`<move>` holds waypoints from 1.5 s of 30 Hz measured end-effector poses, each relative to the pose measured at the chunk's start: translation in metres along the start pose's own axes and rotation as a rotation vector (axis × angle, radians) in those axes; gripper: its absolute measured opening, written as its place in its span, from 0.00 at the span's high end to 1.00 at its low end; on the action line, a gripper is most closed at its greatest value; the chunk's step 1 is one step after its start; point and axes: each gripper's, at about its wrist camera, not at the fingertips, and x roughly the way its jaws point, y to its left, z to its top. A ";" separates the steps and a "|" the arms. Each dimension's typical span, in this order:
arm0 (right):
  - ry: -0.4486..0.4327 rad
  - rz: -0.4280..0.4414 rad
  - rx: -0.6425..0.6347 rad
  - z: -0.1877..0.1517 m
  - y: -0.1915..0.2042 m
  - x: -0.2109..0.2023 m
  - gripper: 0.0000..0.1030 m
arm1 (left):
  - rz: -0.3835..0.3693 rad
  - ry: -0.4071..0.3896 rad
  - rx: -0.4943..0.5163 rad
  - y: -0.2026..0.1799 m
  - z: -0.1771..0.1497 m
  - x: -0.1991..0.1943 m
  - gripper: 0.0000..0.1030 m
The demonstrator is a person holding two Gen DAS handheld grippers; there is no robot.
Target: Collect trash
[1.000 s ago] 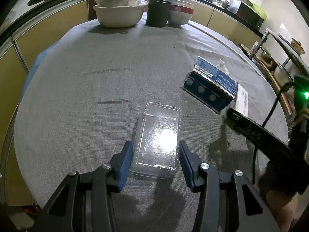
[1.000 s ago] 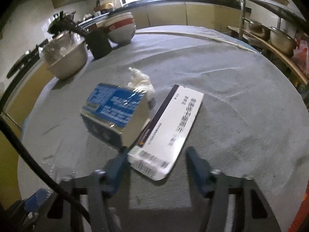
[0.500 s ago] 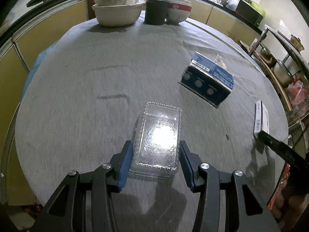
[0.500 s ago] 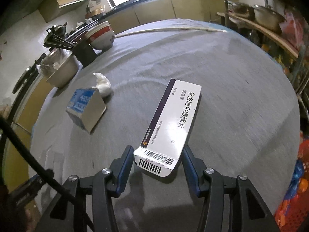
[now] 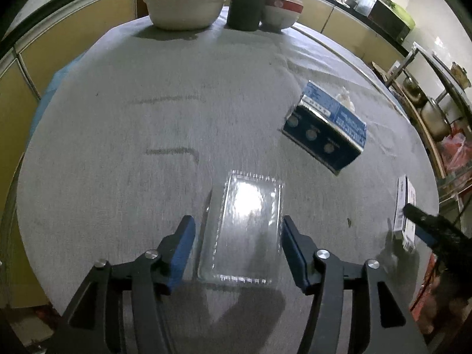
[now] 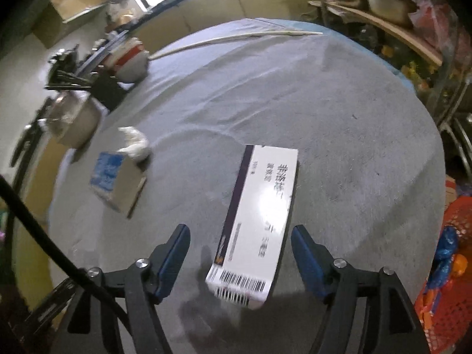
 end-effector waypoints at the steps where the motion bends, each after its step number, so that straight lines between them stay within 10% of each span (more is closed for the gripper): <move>1: 0.008 -0.032 0.017 0.000 0.001 0.004 0.28 | -0.002 0.002 -0.003 0.000 0.002 0.002 0.42; 7: -0.040 -0.132 -0.079 -0.010 0.012 0.004 0.50 | -0.016 0.003 -0.020 0.000 0.004 0.008 0.50; 21: -0.101 0.137 -0.163 -0.044 0.005 -0.053 0.64 | 0.087 -0.143 0.044 -0.032 -0.026 -0.058 0.54; 32: -0.130 0.188 -0.123 -0.059 -0.011 -0.090 0.62 | 0.142 -0.256 0.140 -0.062 -0.053 -0.102 0.54; 35: -0.077 0.218 -0.077 -0.057 -0.022 -0.082 0.33 | 0.139 -0.239 0.132 -0.060 -0.057 -0.096 0.54; 37: -0.063 0.231 -0.054 -0.059 -0.025 -0.078 0.33 | 0.138 -0.222 0.132 -0.058 -0.060 -0.088 0.54; 45: -0.018 0.098 -0.155 -0.072 0.005 -0.048 0.33 | 0.162 -0.188 0.155 -0.060 -0.075 -0.076 0.54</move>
